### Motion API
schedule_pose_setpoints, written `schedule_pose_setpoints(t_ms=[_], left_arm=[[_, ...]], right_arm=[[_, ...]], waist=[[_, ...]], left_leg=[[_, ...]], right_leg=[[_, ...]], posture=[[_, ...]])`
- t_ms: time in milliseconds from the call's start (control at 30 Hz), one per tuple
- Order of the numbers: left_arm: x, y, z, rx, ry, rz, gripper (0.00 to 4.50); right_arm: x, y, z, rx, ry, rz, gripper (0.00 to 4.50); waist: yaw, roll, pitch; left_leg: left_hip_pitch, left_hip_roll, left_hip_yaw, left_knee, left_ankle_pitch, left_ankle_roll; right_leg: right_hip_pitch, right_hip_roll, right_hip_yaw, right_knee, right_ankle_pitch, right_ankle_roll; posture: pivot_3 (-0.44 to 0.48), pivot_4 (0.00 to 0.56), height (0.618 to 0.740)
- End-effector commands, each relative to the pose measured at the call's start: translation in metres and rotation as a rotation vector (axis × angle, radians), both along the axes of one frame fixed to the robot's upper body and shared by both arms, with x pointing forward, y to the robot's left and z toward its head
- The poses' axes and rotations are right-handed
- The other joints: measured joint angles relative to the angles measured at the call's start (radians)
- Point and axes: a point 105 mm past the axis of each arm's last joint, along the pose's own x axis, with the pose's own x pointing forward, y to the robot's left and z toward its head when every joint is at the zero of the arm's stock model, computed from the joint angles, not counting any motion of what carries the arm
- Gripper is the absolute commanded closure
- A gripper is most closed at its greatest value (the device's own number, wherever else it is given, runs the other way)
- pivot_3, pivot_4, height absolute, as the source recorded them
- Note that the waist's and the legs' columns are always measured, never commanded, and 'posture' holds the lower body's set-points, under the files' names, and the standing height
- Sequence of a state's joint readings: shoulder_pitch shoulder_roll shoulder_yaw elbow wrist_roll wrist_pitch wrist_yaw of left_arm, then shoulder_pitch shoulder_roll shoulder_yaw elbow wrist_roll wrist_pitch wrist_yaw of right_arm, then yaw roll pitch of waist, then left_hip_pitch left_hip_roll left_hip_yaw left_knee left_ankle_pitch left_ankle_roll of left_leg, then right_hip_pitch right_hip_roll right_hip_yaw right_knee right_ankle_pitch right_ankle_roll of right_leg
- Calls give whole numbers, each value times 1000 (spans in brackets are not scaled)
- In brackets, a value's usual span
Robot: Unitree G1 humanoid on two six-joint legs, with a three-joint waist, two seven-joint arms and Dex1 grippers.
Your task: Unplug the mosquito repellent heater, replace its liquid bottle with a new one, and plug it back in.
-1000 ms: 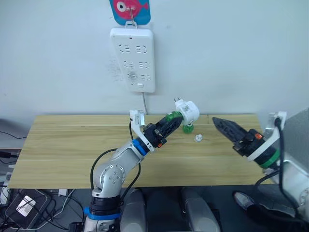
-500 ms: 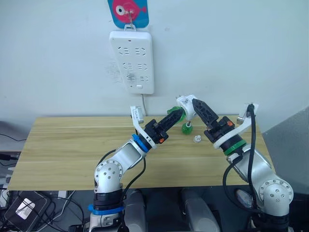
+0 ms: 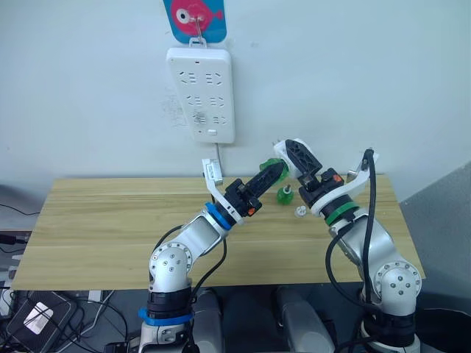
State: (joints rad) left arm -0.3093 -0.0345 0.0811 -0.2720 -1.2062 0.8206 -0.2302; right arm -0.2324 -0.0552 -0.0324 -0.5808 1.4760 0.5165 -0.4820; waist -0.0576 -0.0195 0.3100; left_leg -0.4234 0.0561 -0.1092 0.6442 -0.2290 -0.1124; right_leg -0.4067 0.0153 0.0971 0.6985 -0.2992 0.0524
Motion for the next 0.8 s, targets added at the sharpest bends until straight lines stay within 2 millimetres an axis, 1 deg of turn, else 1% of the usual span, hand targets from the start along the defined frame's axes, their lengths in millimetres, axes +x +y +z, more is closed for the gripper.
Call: schedule_pose_setpoints(t_ms=[33, 67, 233, 433, 500, 600, 633, 733, 800], left_arm=[[-8, -6, 8, -4, -40, -33, 2173], [-8, -6, 8, -3, -41, -38, 2173], [-14, -8, 5, 4, -37, -78, 2173], [-11, -3, -1, 45, -25, -69, 2173], [-11, 0, -4, 100, -59, -66, 1441], [-12, 5, -11, 214, -118, -42, 668], [-15, 10, -13, 267, -156, -35, 276], [-26, 26, -22, 440, -256, -28, 264], [-29, 39, -24, 508, -288, -5, 264]], right_arm=[[-6, 4, 16, 46, -63, 27, 1296], [-6, 4, 16, 55, -61, 27, 1413], [-8, 10, 14, 68, -56, 48, 1415], [-11, 11, 14, 71, -64, 64, 1431], [-12, 10, 14, 66, -67, 66, 1431], [-13, 7, 13, 55, -74, 61, 1456], [-14, 5, 13, 13, -93, 62, 1457], [-17, 1, 13, -130, -159, 67, 1458], [-19, -1, 15, -247, -224, 78, 1458]], waist=[[0, 0, 0], [0, 0, 0], [0, 0, 0], [0, 0, 0], [-1, 0, 0], [-1, 0, -1], [-1, 0, -1], [-1, 1, -1], [0, 1, -1]], left_leg=[[0, 0, 0, 0, 0, 0], [0, 0, 0, 0, 0, 0], [0, 0, 0, 0, 0, 0], [0, 0, 0, 0, 0, 0], [0, 0, 0, 0, 0, 0], [0, 0, 0, 0, 0, 0], [0, 0, 0, 0, 0, 0], [0, 0, 0, -1, 0, 0], [0, 1, 0, -2, 0, 0]], right_leg=[[0, 0, 0, 0, 0, 0], [0, 0, 0, 0, 0, 0], [0, 0, 0, 0, 0, 0], [0, 0, 0, 0, 0, 0], [0, 0, 0, 0, 0, 0], [0, 0, 0, 0, 0, 0], [0, 0, 0, 0, 0, 0], [-1, 0, 0, 0, 0, 0], [-1, 0, 0, 0, 0, 0]], posture=[[-69, 251, 740], [-68, 251, 740], [-68, 250, 740], [-67, 250, 740], [-67, 250, 740], [-61, 250, 740], [-60, 251, 740], [-49, 254, 740], [-35, 255, 740]])
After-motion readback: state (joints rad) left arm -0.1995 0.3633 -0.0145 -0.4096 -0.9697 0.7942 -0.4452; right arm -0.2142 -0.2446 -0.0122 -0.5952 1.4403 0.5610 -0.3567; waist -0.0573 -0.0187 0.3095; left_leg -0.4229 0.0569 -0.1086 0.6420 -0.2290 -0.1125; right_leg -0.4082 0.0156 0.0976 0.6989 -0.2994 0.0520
